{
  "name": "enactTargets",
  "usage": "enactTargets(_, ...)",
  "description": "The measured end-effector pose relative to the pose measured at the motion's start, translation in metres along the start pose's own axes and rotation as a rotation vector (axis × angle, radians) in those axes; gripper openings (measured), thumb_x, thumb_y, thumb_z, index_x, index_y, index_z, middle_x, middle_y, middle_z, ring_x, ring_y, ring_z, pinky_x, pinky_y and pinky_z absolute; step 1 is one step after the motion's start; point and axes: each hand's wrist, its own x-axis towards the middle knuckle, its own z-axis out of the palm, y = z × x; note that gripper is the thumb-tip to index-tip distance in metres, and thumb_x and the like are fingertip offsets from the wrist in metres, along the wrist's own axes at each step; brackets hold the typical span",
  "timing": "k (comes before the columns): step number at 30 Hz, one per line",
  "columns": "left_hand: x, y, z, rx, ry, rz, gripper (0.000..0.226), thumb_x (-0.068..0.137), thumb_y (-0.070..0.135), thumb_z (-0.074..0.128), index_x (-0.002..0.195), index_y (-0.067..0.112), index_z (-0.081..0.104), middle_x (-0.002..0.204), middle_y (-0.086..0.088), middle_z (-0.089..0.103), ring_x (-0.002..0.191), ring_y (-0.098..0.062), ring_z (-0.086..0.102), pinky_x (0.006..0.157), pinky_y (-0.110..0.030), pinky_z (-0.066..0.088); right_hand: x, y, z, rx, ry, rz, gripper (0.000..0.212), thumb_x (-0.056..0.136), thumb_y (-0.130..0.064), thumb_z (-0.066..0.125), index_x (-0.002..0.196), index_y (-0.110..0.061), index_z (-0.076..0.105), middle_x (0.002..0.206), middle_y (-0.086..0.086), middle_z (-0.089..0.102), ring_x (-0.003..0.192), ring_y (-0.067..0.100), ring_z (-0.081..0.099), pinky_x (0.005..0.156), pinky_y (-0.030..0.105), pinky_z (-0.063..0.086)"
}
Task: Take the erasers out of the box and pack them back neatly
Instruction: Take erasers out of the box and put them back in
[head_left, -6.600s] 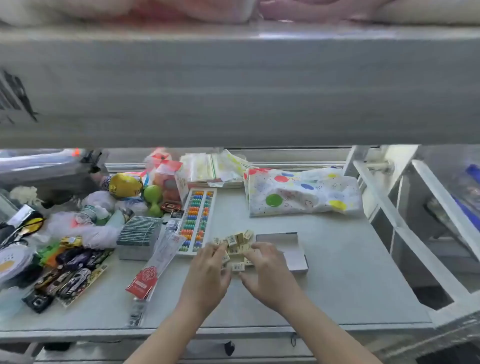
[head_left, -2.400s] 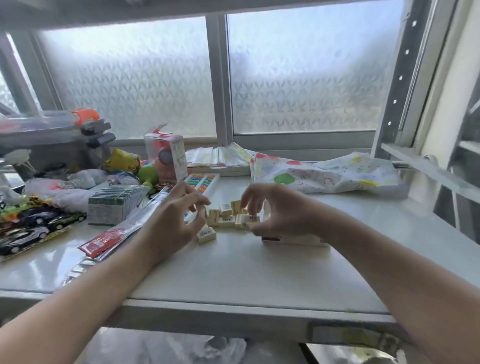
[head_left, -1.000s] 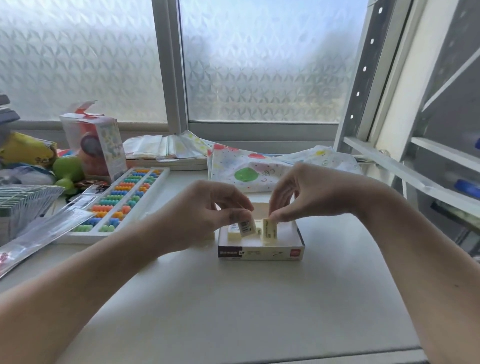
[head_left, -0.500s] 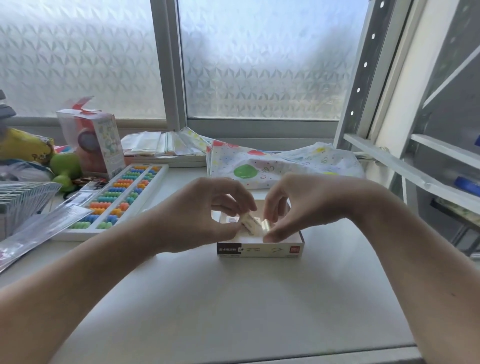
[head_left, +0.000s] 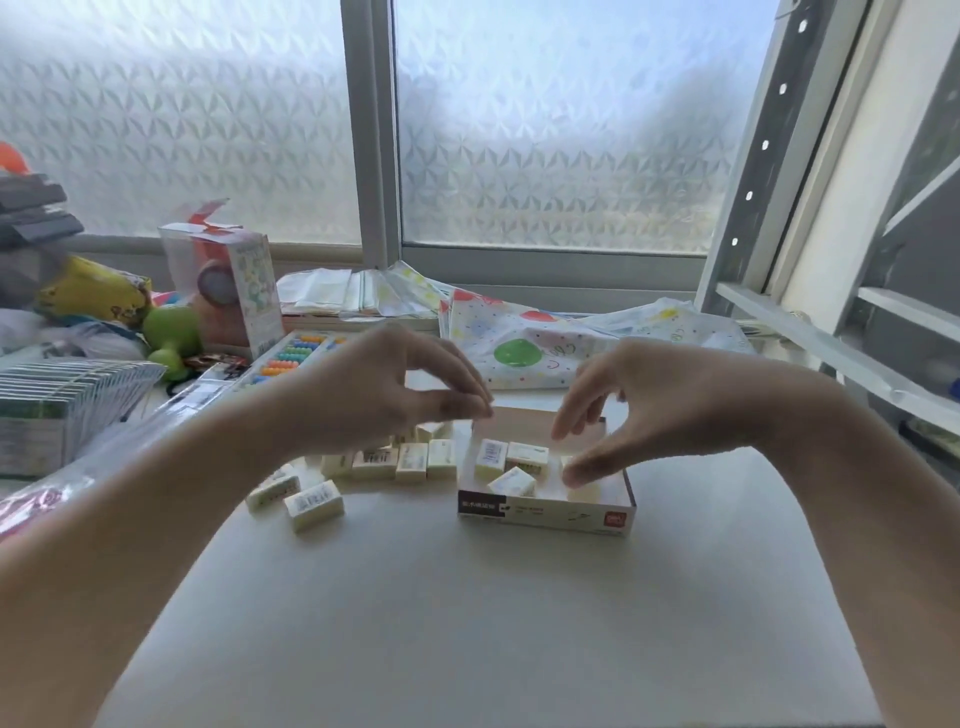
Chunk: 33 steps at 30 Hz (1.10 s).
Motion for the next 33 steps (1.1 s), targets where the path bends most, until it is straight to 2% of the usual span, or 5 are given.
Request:
enactTargets(3, 0.000, -0.022, -0.028, -0.059, 0.199, -0.090, 0.013, 0.087, 0.022, 0.075, 0.098, 0.028, 0.079, 0.098, 0.011, 0.078, 0.098, -0.002, 0.071, 0.098, -0.031, 0.053, 0.011, -0.013, 0.010, 0.113, 0.175, -0.167, 0.020, 0.082, -0.053, 0.078, 0.092, -0.035, 0.082, 0.088, -0.021, 0.075, 0.091, -0.007, 0.067, 0.081, 0.010, 0.049)
enactTargets(7, -0.003, -0.037, -0.028, 0.162, 0.037, -0.204, 0.023, 0.085, 0.038, 0.075, 0.107, 0.033, 0.075, 0.098, 0.018, 0.074, 0.093, 0.006, 0.067, 0.091, -0.031, 0.055, 0.040, -0.044, 0.044, 0.044, 0.355, -0.228, 0.027, 0.087, -0.051, 0.074, 0.104, -0.032, 0.079, 0.097, -0.015, 0.068, 0.098, -0.002, 0.061, 0.085, 0.017, 0.043)
enactTargets(19, -0.002, -0.035, -0.018, 0.250, -0.057, -0.278, 0.015, 0.081, 0.034, 0.074, 0.096, 0.035, 0.074, 0.078, 0.018, 0.075, 0.076, 0.003, 0.069, 0.074, -0.021, 0.053, 0.058, -0.055, 0.064, -0.103, 0.247, -0.163, 0.025, 0.081, -0.050, 0.070, 0.100, -0.033, 0.077, 0.102, -0.012, 0.055, 0.105, 0.012, 0.042, 0.088, 0.029, 0.028)
enactTargets(26, -0.001, -0.031, -0.024, 0.005, 0.168, -0.229, 0.024, 0.079, 0.033, 0.083, 0.098, 0.024, 0.070, 0.088, 0.007, 0.078, 0.083, -0.005, 0.074, 0.086, -0.038, 0.060, 0.039, -0.042, 0.028, 0.059, 0.313, -0.247, 0.016, 0.079, -0.041, 0.081, 0.090, -0.031, 0.078, 0.095, -0.018, 0.072, 0.101, -0.003, 0.062, 0.091, 0.021, 0.045)
enactTargets(33, 0.003, -0.004, 0.009, -0.234, 0.152, -0.095, 0.022, 0.078, 0.025, 0.083, 0.099, 0.020, 0.077, 0.090, 0.008, 0.080, 0.091, -0.006, 0.075, 0.089, -0.027, 0.055, 0.015, 0.006, -0.002, 0.043, 0.188, -0.051, 0.016, 0.075, -0.045, 0.084, 0.089, -0.037, 0.080, 0.099, -0.022, 0.074, 0.100, -0.017, 0.059, 0.091, 0.018, 0.046)
